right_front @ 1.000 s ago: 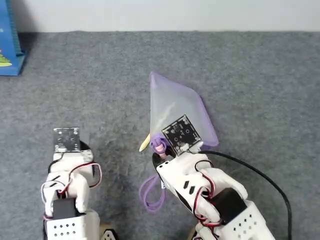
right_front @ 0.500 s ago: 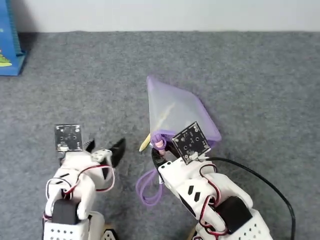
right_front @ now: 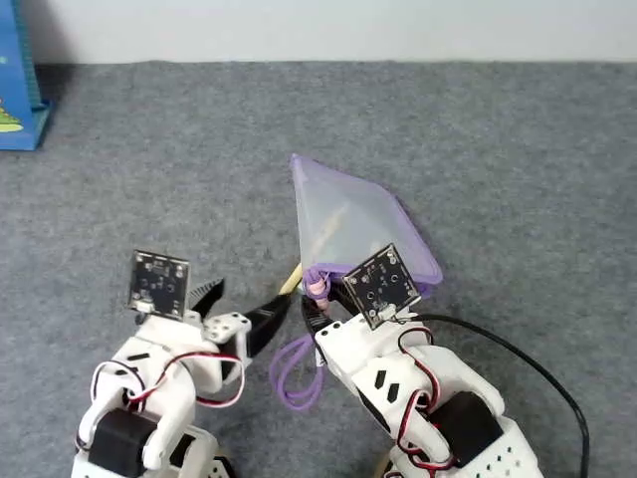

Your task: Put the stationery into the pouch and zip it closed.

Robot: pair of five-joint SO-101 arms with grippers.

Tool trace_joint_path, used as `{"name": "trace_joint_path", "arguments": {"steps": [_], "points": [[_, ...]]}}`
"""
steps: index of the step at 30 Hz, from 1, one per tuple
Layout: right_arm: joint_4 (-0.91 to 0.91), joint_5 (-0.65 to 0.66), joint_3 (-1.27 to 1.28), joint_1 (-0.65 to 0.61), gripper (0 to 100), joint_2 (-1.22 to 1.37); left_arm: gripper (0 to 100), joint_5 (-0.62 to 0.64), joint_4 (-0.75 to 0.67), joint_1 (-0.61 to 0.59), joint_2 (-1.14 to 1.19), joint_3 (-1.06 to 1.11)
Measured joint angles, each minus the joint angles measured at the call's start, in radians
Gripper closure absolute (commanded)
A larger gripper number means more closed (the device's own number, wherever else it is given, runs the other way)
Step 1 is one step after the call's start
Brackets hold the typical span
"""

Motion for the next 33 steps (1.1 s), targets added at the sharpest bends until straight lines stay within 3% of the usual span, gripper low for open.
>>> {"name": "trace_joint_path", "arguments": {"steps": [5,12,19,24,33], "points": [[0.000,0.020,0.000,0.002,99.1,0.000,70,0.029,0.000,0.046,0.000,0.000],[0.014,0.284,0.000,0.003,99.1,-0.015,70,0.038,0.000,0.054,0.006,0.000],[0.058,0.417,0.000,0.043,99.1,-0.002,70,0.041,-0.002,0.055,0.003,0.000],[0.075,0.442,-0.003,0.146,99.1,-0.002,70,0.044,-0.040,0.061,0.000,0.000],[0.135,0.443,-0.041,0.155,99.1,-0.002,70,0.046,-0.143,0.068,0.005,0.064]]}}
